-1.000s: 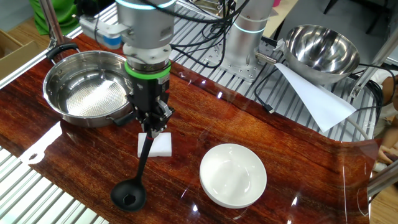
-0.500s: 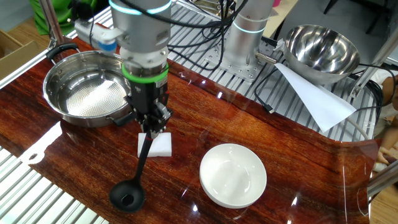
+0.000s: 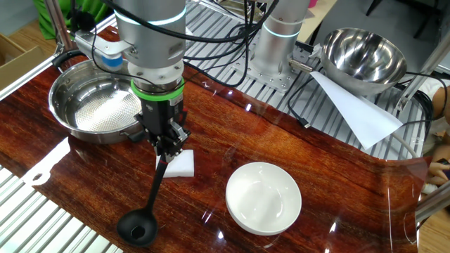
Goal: Scoop water with a large spoon from one bowl to another
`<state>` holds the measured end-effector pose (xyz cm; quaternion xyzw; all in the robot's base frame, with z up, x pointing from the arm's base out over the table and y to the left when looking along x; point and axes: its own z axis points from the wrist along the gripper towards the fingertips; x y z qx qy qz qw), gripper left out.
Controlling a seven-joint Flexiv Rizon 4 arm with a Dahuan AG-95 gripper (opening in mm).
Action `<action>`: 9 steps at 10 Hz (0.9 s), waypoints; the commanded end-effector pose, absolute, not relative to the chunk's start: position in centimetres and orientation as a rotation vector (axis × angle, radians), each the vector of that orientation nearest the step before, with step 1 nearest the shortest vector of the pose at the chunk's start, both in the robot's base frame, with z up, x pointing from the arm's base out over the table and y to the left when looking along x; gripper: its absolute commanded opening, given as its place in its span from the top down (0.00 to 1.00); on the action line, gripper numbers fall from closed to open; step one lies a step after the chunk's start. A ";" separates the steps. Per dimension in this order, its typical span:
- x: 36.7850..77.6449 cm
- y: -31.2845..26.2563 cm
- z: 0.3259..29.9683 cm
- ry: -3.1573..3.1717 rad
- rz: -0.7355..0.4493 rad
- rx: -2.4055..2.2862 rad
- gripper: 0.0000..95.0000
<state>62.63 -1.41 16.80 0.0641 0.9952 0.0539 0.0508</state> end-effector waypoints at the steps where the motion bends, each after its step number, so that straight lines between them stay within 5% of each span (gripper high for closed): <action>1: 62.4 -1.6 16.5 3.013 0.150 0.187 1.00; 9: 62.2 -2.3 14.9 2.960 0.145 0.155 1.00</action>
